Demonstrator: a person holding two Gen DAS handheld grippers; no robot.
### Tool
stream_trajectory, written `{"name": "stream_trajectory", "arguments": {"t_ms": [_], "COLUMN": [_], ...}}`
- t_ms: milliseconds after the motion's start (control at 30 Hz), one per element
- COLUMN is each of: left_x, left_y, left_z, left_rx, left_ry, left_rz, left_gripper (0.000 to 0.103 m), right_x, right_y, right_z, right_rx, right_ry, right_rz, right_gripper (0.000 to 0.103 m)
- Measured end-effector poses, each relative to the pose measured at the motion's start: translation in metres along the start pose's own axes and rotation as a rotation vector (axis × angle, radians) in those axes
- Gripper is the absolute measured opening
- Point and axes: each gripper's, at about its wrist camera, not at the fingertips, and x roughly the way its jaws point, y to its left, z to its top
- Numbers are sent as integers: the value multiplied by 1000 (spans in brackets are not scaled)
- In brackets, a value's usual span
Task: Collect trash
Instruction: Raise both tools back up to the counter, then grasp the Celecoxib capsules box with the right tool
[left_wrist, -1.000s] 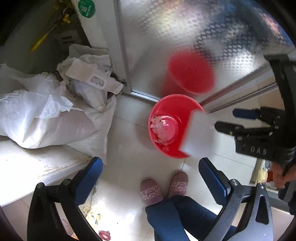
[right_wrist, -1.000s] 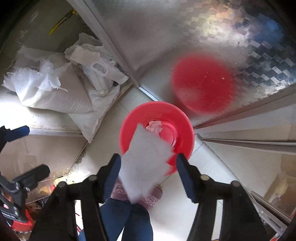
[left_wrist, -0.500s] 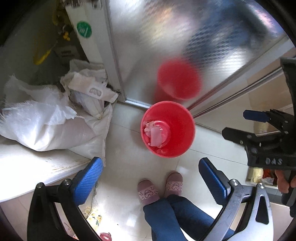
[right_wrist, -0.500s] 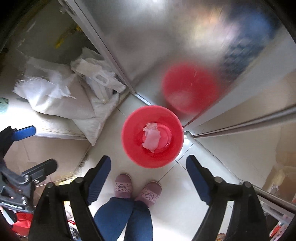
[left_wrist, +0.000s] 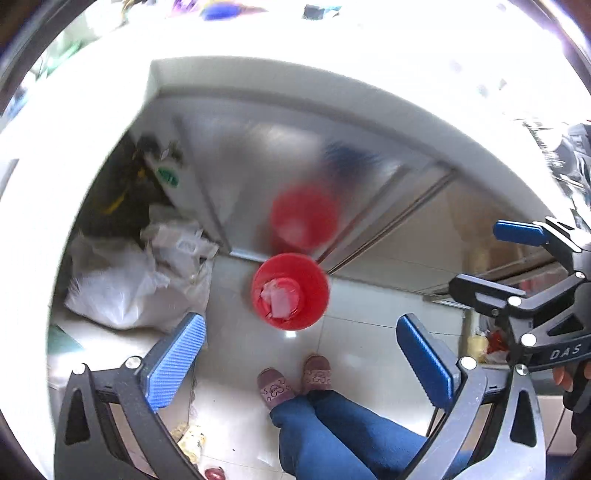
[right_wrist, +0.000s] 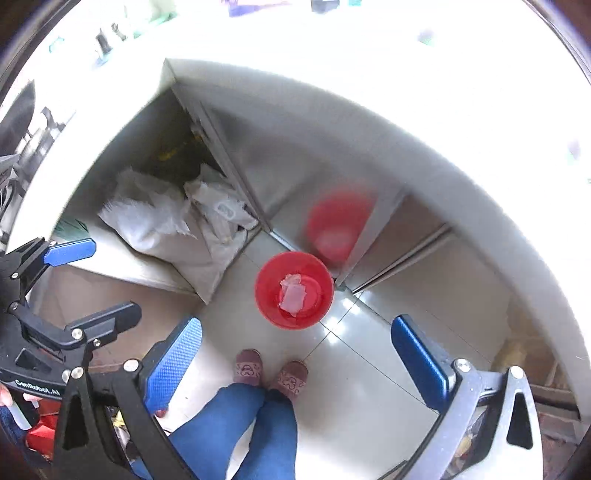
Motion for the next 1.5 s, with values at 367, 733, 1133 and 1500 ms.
{"name": "stream_trajectory", "arguments": {"t_ms": [367,733,1133,1500], "left_x": [-110,-158,-152,-119], "left_y": [-34,-20,35,120], "left_z": [46,105,210,323], "left_rx": [26,20,71,110], "left_ry": [-168,-237,-263,-201], "left_rz": [-6,-15,-38,-29], "left_gripper": [103,103,103,103], "right_x": [-98,-146,-139,-97], "right_y": [-14,-5,-8,-15], "right_z": [24,76,161,277], "right_rx": [57,11,18,113], "right_ry": [-174,-296,-330,-267], "right_rz": [63,75,53,41], "right_gripper": [102,102,102,102]}}
